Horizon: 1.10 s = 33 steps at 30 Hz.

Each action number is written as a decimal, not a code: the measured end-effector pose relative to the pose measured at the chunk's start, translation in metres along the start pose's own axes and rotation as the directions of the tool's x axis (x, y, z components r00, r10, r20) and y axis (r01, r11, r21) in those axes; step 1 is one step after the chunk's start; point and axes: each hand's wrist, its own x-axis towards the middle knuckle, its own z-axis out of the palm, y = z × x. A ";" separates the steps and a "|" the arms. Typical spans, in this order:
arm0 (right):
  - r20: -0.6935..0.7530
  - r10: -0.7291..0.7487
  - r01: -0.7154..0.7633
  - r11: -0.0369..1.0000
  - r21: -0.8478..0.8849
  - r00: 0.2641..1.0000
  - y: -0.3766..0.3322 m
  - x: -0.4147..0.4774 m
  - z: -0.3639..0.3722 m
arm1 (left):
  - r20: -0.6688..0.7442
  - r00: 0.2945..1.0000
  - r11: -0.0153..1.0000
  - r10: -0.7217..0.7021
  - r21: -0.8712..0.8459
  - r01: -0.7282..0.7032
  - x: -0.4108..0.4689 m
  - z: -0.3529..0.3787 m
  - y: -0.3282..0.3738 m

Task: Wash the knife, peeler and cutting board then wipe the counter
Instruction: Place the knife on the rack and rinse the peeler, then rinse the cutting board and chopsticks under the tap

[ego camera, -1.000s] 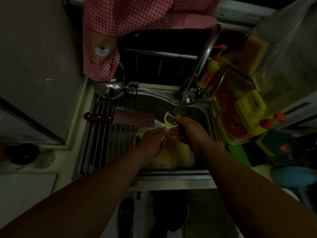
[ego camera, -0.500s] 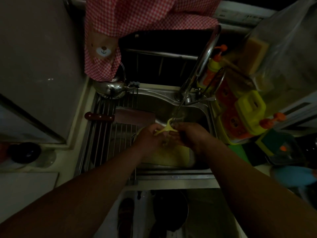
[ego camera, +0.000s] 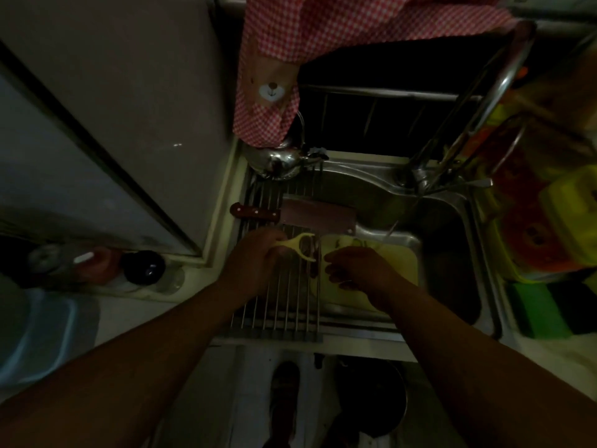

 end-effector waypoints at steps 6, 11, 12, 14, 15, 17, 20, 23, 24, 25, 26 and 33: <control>-0.080 0.124 -0.124 0.992 0.010 0.989 0.020 0.010 -0.006 | 0.087 0.994 0.955 -0.058 0.295 0.030 0.008 0.017 -0.021; -0.091 0.152 -0.151 0.988 0.011 0.984 0.029 0.010 -0.012 | 0.075 0.994 0.940 -0.075 0.339 0.045 0.011 0.020 -0.016; -0.085 0.155 -0.154 0.988 0.017 0.984 0.028 0.009 -0.012 | 0.065 0.995 0.936 -0.073 0.350 0.046 0.012 0.021 -0.017; -0.084 0.155 -0.154 0.988 0.023 0.984 0.026 0.010 -0.013 | 0.027 0.997 0.932 -0.076 0.357 0.061 0.016 0.020 -0.018; -0.083 0.155 -0.153 0.988 0.023 0.984 0.025 0.010 -0.013 | 0.014 0.997 0.929 -0.080 0.362 0.070 0.019 0.020 -0.019; -0.080 0.146 -0.145 0.989 0.022 0.986 0.024 0.011 -0.013 | 0.027 0.995 0.914 -0.091 0.400 0.072 0.027 0.020 -0.018; -0.075 0.151 -0.149 0.988 0.026 0.986 0.025 0.012 -0.015 | 0.063 0.994 0.892 -0.088 0.450 0.050 0.035 0.023 -0.020; -0.071 0.178 -0.177 0.984 0.026 0.981 0.027 0.013 -0.017 | 0.063 0.994 0.885 -0.092 0.463 0.053 0.035 0.025 -0.020; -0.070 0.185 -0.183 0.983 0.034 0.980 0.028 0.014 -0.017 | 0.065 0.993 0.881 -0.100 0.469 0.059 0.035 0.025 -0.020; -0.068 0.186 -0.183 0.982 0.049 0.980 0.029 0.013 -0.018 | 0.066 0.992 0.879 -0.111 0.472 0.067 0.035 0.025 -0.019; -0.066 0.185 -0.181 0.982 0.057 0.981 0.030 0.013 -0.019 | 0.064 0.991 0.883 -0.117 0.464 0.074 0.034 0.024 -0.018; -0.115 0.143 -0.142 0.990 0.020 0.983 0.047 0.015 -0.037 | -0.127 0.992 0.948 0.006 0.318 0.035 0.025 0.032 0.030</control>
